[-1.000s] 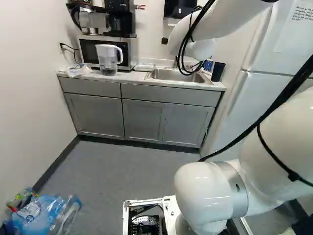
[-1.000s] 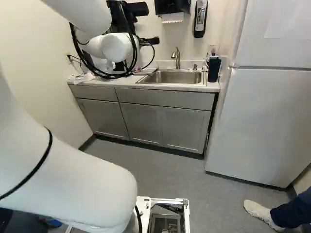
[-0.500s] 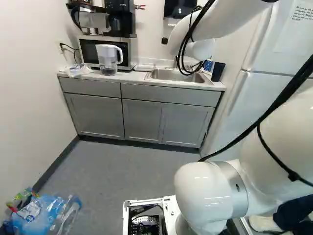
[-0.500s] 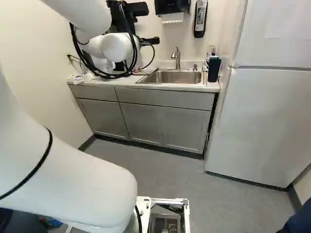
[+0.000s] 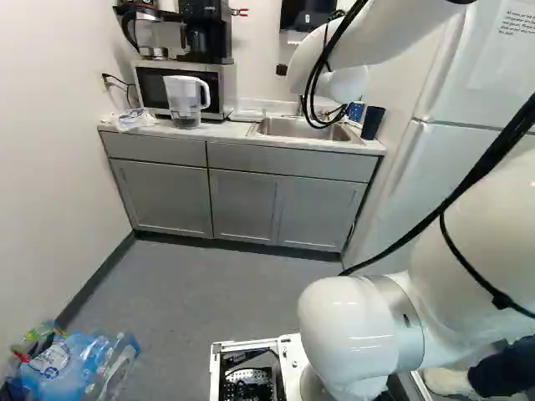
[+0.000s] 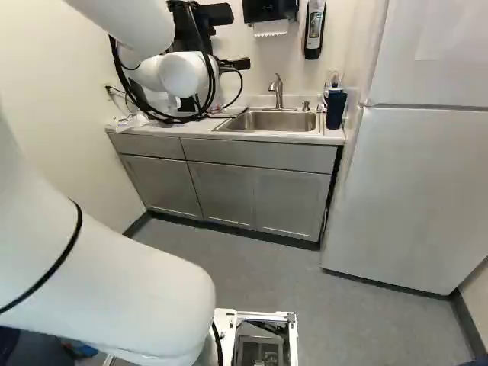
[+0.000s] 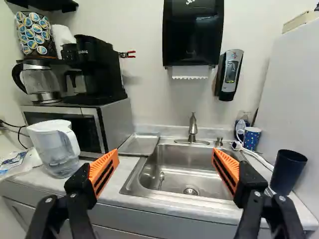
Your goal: Rinse the cup and place it in the tray
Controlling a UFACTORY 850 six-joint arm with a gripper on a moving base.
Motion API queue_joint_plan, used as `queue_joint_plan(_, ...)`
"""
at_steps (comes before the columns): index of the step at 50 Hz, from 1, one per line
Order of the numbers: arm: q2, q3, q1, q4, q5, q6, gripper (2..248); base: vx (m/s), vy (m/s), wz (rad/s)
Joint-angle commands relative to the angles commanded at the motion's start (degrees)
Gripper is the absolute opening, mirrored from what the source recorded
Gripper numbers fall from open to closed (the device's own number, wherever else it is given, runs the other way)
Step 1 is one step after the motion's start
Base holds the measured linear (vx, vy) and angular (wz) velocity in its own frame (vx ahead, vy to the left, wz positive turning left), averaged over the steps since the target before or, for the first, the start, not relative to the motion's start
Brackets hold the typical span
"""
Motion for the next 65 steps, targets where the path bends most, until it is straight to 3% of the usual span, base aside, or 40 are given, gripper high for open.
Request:
queue_joint_plan(33,0.0,0.0,0.0,0.0,0.0,0.0,247,0.014,0.000,-0.003)
queue_joint_plan(65,0.0,0.0,0.0,0.0,0.0,0.0,247,0.115,0.000,-0.013)
